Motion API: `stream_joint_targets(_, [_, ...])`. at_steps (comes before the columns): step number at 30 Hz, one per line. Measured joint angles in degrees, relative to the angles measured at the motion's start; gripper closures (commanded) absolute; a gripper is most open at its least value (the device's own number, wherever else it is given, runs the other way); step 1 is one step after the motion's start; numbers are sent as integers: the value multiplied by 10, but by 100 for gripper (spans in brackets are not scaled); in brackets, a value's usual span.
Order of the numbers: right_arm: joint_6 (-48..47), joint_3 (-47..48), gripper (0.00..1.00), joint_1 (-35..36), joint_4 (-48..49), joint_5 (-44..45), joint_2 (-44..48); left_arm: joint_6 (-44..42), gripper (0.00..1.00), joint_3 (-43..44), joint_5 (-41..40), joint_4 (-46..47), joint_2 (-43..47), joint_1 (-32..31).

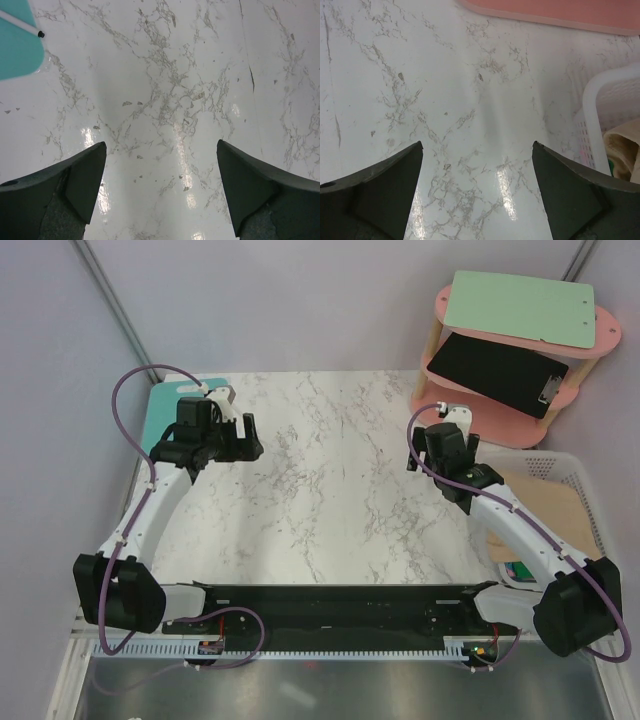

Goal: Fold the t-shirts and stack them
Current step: Grab crumpled tshirt from bin with the right arm

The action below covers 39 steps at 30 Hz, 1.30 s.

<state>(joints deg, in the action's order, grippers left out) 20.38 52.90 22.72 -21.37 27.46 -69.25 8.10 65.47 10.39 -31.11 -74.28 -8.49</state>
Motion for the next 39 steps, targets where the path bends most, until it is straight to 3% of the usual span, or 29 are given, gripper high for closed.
stream_joint_targets(11, [31,31,4,0,-56,89,24,8,0,-5,-23,1,13,0])
stream_joint_targets(27, [162,27,10,-31,-233,263,119,15,0,-8,-38,1,19,0])
stream_joint_targets(32, [165,11,13,-78,-242,266,107,15,0,-9,-38,1,19,0])
stream_joint_targets(39, [166,-10,16,-87,-231,249,60,15,0,-12,-39,1,19,0])
